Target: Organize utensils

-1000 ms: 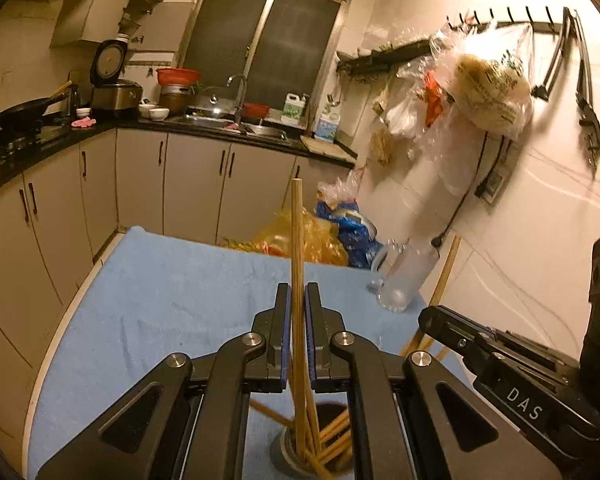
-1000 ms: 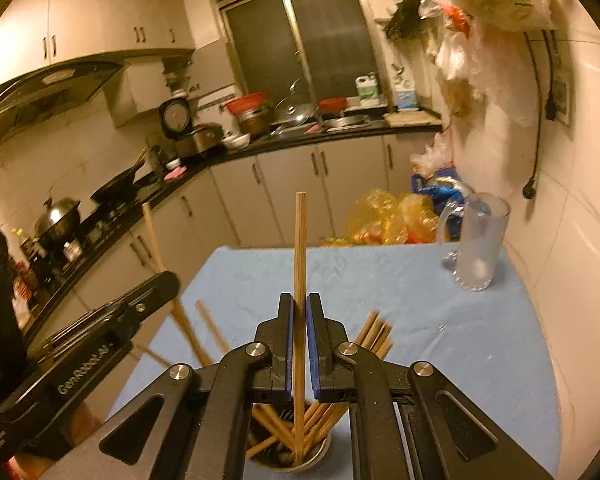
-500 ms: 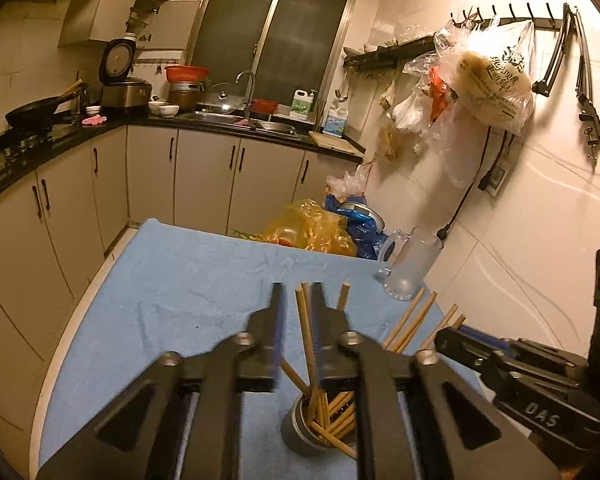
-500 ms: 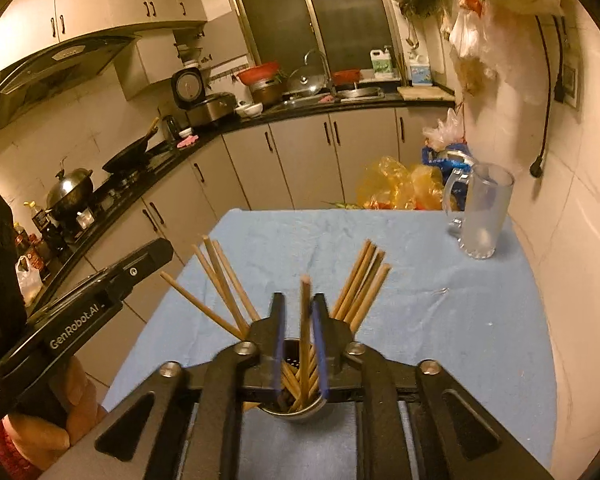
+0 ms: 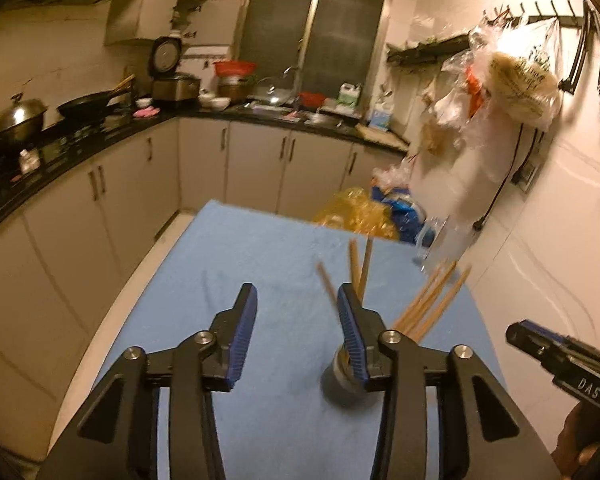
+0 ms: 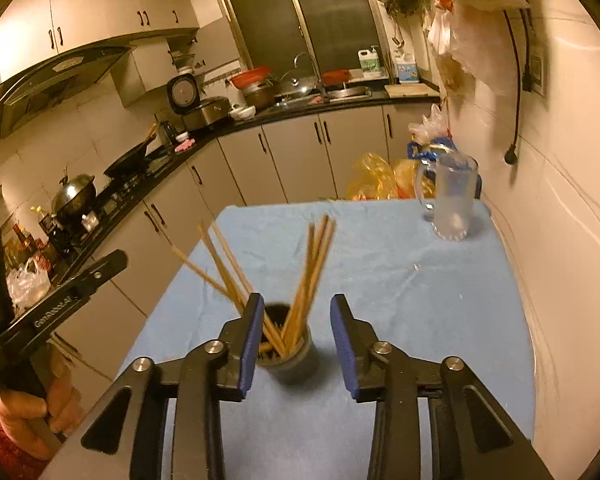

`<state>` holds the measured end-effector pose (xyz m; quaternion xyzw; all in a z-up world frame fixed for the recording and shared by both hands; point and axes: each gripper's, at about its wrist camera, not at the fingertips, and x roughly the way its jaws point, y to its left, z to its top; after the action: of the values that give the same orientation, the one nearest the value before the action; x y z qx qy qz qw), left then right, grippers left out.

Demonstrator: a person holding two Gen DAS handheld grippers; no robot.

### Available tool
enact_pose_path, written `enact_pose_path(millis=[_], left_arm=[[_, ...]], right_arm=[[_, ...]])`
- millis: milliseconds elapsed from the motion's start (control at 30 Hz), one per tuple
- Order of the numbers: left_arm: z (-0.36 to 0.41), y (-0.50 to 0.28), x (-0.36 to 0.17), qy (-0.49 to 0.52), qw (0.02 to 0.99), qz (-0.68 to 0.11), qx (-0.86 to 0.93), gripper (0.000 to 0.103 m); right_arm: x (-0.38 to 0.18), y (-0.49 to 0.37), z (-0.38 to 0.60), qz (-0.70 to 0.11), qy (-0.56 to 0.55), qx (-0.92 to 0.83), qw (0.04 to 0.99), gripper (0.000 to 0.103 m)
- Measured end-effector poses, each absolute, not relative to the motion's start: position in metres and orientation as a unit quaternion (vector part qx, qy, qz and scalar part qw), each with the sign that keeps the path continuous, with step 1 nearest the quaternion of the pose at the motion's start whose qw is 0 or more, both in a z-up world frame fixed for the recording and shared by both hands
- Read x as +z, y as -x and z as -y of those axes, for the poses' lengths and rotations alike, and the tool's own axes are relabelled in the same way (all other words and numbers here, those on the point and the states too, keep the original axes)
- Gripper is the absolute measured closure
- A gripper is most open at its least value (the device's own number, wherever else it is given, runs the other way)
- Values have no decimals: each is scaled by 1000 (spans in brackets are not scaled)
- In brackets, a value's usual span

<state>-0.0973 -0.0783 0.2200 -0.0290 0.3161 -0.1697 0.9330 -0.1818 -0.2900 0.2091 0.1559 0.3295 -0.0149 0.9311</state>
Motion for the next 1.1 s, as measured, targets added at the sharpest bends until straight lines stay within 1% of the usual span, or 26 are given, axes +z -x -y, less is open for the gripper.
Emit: enact_pose_path(millis=[33,67,100,200,267,333,367,500,567,667,700,767,867,967,1100], left_arm=[[74,110,216,31,931,-324,-165,60],[72,119,213,32,930,-331,-160,60],[69,133,208,31,928,-339,-154,60],[62,172,194,30,922,-360,-140,56],[58,197,185,28,914,-381,-137,50],[55,215,179,19,910,-393,-133,46],[52,222,176,17,909,-397,-130,43],[41,237,174,17,904,-405,-133,38],[35,241,177,-1,909,-397,-124,28],[27,241,179,-12,910,-397,-120,23],[22,240,178,-15,910,-399,-114,21],[14,238,177,-27,909,-405,-97,12],[2,237,177,-41,909,-409,-70,12],[-16,234,177,-26,907,-417,-57,12],[-33,235,178,-33,905,-423,-32,11]], right_arm=[[205,190,290,-332,-153,-15,930,61],[203,195,290,-335,-153,-14,929,57],[199,200,290,-343,-156,-11,926,56],[187,211,289,-361,-157,-2,919,56],[180,220,284,-371,-152,10,916,56],[171,227,278,-381,-150,17,912,56],[168,230,275,-385,-149,20,910,56],[164,235,257,-396,-147,24,906,56],[172,234,245,-394,-140,26,908,56],[184,235,230,-377,-127,25,917,47],[185,235,224,-375,-124,24,918,46],[185,231,210,-382,-122,31,916,46],[184,227,194,-391,-117,39,912,46],[186,223,182,-391,-113,44,912,46],[184,218,167,-395,-109,53,910,46]])
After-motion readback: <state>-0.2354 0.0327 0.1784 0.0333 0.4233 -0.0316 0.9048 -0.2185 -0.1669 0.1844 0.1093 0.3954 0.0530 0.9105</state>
